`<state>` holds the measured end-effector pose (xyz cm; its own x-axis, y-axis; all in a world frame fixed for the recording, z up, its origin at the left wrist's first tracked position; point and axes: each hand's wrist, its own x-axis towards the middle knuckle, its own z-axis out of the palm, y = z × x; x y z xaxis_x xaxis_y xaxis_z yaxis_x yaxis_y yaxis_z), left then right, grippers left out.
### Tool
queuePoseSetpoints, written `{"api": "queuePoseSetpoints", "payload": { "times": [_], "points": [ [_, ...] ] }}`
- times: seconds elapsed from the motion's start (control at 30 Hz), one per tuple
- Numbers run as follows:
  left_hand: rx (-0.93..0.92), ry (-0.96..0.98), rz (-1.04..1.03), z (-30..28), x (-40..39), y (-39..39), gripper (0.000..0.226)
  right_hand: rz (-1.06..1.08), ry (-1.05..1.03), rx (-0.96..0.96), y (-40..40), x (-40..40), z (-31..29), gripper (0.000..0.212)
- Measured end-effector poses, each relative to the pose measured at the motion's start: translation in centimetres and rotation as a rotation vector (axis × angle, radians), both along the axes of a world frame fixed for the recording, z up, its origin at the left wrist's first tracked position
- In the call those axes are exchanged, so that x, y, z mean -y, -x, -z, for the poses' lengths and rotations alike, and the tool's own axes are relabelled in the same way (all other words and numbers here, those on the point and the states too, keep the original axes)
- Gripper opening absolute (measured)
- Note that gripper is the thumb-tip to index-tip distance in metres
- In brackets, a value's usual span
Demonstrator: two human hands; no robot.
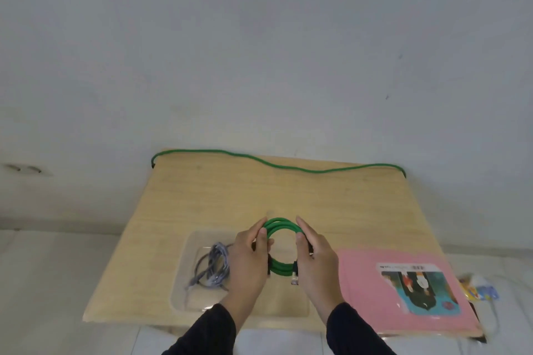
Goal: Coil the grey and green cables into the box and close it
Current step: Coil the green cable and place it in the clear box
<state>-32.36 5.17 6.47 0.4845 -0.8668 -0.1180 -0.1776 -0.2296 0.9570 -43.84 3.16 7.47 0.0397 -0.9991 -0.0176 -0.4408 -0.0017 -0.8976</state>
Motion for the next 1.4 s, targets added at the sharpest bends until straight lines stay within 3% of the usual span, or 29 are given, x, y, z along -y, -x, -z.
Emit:
{"api": "queuePoseSetpoints", "payload": {
  "times": [0.13, 0.3, 0.53, 0.73, 0.9, 1.2, 1.4],
  "points": [
    [0.190, -0.118, 0.011, 1.8, -1.0, -0.2, 0.025, -0.052, -0.072, -0.087, 0.8, -1.1, 1.9, 0.036],
    [0.262, -0.258, 0.046, 3.9, -1.1, -0.8, 0.022, -0.164, -0.131, -0.316, 0.5, -1.0, 3.6, 0.039],
    [0.444, -0.357, 0.170, 4.9, -0.7, -0.6, 0.024, -0.307, -0.259, -0.594, -0.4, -0.8, 5.1, 0.058],
    [0.802, -0.476, 0.434, 4.6, -0.7, 0.5, 0.026, -0.400, -0.042, -0.804, -0.4, -1.3, 5.4, 0.058],
    [0.941, -0.432, 0.485, 3.3, -1.3, 1.0, 0.028, -0.418, 0.214, -0.867, -0.2, -1.5, 4.9, 0.048],
    [1.117, -0.154, 0.370, -0.4, 1.2, -4.8, 0.027, -0.426, 0.471, -0.841, -1.8, 2.0, -0.7, 0.034],
    [1.067, -0.151, 0.150, -3.7, 4.5, -14.5, 0.024, -0.535, 0.542, -0.853, -8.4, 6.2, -4.3, 0.045]
  ]
}}
